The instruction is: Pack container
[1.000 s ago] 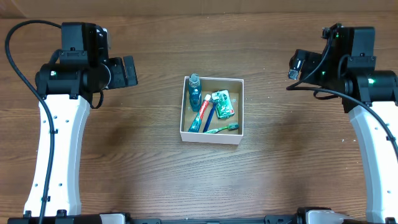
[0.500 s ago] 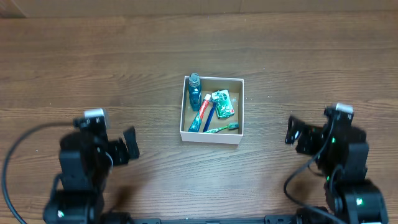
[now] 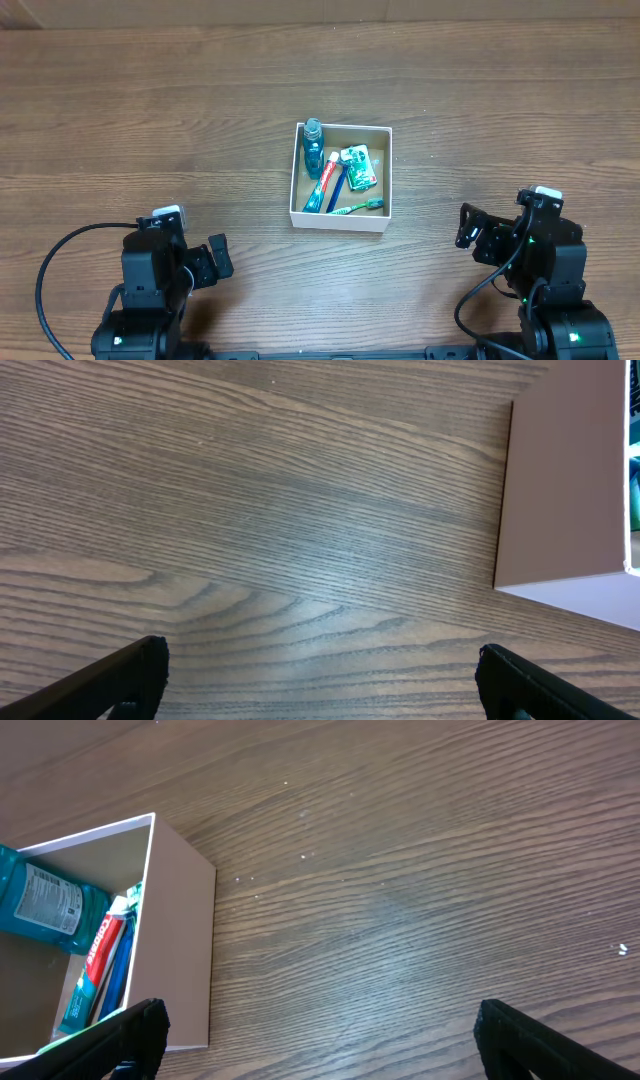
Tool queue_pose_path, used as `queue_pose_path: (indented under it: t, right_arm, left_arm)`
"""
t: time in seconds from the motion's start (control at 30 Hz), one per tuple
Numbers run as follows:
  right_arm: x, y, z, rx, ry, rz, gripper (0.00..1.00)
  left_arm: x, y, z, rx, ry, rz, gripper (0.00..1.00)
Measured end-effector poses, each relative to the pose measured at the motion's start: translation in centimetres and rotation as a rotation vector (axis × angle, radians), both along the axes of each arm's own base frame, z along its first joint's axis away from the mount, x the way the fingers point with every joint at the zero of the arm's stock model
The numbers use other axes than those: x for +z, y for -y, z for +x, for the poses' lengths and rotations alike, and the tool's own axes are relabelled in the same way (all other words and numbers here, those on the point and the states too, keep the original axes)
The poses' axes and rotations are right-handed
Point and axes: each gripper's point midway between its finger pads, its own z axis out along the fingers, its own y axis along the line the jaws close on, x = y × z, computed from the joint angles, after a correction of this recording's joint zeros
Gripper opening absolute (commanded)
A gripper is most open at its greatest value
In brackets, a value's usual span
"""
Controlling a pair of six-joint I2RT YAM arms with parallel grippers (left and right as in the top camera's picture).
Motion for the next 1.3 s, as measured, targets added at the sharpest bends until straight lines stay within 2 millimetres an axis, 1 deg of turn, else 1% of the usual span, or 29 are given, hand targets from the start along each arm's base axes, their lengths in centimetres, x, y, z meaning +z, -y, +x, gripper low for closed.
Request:
queue_pose_path:
  t: [0.3, 0.43, 0.47, 0.57, 0.6, 0.63, 0.77, 0.83, 0.87, 0.93, 1.0, 1.03, 1.2, 1.3]
  right_arm:
    - [0.1, 0.0, -0.1, -0.001, 0.007, -0.001, 1.00]
    - [1.6, 0.0, 0.3, 0.028, 0.199, -0.035, 1.00]
    - [1.6, 0.0, 0.4, 0.031, 0.248, -0.039, 1.00]
    - [0.4, -0.1, 0.4, 0.045, 0.363, -0.048, 1.00]
    - [0.4, -0.2, 0.4, 0.051, 0.408, -0.049, 1.00]
    - [0.7, -0.3, 0.4, 0.057, 0.448, -0.049, 1.00]
    - [5.0, -0.8, 0.4, 0.079, 0.728, -0.066, 1.00]
    - [6.6, -0.8, 0.6, 0.079, 0.827, -0.080, 1.00]
    - [7.1, -0.8, 0.6, 0.080, 0.867, -0.090, 1.00]
    - [7.3, -0.8, 0.8, 0.082, 0.932, -0.119, 1.00]
    - [6.6, -0.8, 1.0, 0.084, 0.940, -0.127, 1.00]
    - [5.1, -0.8, 1.4, 0.088, 0.900, -0.139, 1.00]
    - [-0.6, -1.0, 1.8, 0.126, 0.678, -0.166, 1.00]
    - [-0.5, -1.1, 1.8, 0.132, 0.680, -0.166, 1.00]
  left_arm:
    - [0.0, 0.0, 0.0, 0.000, 0.000, 0.000, 1.00]
    - [0.0, 0.0, 0.0, 0.000, -0.001, 0.000, 1.00]
    - [0.0, 0.0, 0.0, 0.000, -0.001, 0.000, 1.00]
    - [0.0, 0.0, 0.0, 0.000, -0.001, 0.000, 1.00]
    - [-0.1, 0.0, 0.0, 0.000, -0.002, 0.000, 1.00]
    - [-0.1, 0.0, 0.0, 0.000, -0.002, 0.000, 1.00]
    - [-0.1, 0.0, 0.0, 0.000, -0.003, 0.000, 1.00]
    - [-0.1, 0.0, 0.0, 0.000, -0.003, 0.000, 1.00]
    - [-0.1, 0.0, 0.0, 0.000, -0.004, 0.000, 1.00]
    - [-0.1, 0.0, 0.0, 0.000, -0.004, 0.000, 1.00]
    - [-0.1, 0.0, 0.0, 0.000, -0.004, 0.000, 1.00]
    - [-0.2, 0.0, 0.0, 0.000, -0.005, 0.000, 1.00]
    - [-0.2, 0.0, -0.1, 0.000, -0.006, 0.000, 1.00]
    - [-0.2, 0.0, -0.1, 0.000, -0.006, 0.000, 1.00]
